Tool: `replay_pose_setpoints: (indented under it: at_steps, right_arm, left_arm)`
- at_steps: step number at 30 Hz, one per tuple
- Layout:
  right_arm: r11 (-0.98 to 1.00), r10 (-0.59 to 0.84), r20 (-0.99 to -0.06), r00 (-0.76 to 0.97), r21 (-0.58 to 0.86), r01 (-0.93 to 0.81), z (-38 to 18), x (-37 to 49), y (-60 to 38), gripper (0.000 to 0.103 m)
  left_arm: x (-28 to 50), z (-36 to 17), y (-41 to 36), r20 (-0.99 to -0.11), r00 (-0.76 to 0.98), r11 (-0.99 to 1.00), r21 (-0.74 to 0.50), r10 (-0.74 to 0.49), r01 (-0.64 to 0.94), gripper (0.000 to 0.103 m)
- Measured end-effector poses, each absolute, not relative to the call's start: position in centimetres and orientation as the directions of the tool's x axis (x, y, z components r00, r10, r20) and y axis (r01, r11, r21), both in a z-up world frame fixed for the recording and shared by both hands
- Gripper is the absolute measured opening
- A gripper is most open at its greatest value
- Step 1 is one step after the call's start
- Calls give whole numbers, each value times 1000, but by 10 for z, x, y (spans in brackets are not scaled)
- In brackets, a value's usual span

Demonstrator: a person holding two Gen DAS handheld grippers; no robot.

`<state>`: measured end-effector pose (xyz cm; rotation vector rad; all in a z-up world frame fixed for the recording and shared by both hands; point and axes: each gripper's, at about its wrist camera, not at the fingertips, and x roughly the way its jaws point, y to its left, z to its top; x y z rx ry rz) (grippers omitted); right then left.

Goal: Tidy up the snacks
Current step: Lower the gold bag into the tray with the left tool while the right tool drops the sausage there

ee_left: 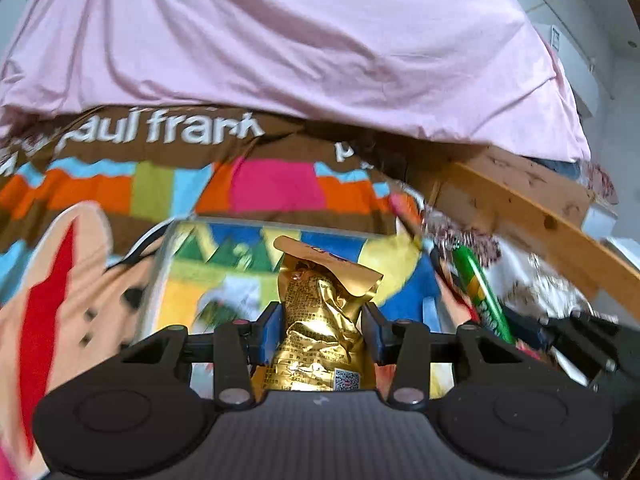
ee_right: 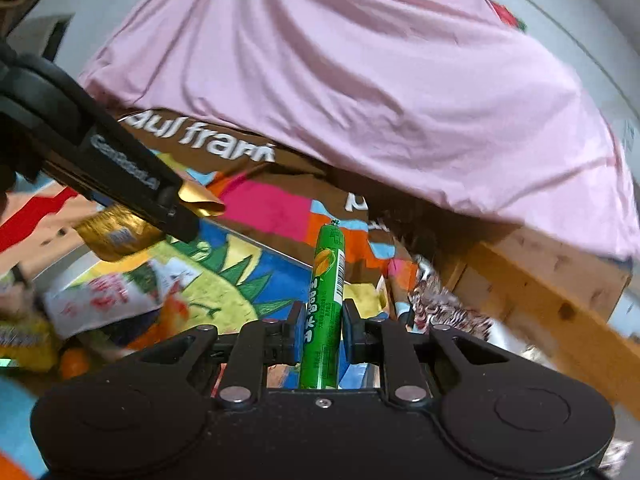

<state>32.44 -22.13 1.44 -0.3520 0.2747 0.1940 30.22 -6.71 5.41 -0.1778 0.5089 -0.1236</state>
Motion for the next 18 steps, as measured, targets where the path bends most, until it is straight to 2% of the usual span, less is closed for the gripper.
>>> replay_pose_setpoints:
  at_steps: [5,12,18]
  right_arm:
    - [950,136,-357,924,-216,-224,-3,356,-233,20]
    - [978,146,-435,889,-74,-197,-22,388,-248,20]
    - [979,153,-478,865,-44,-197,-36,405,-249,20]
  left_arm:
    - [364,43,-85,-486,855,976,-195,-179,93,47]
    - [423,2,-103,-593,789,983,-168,-161,74,47]
    - [441,-15,-118,-634,762,991,-110,-131,79,47]
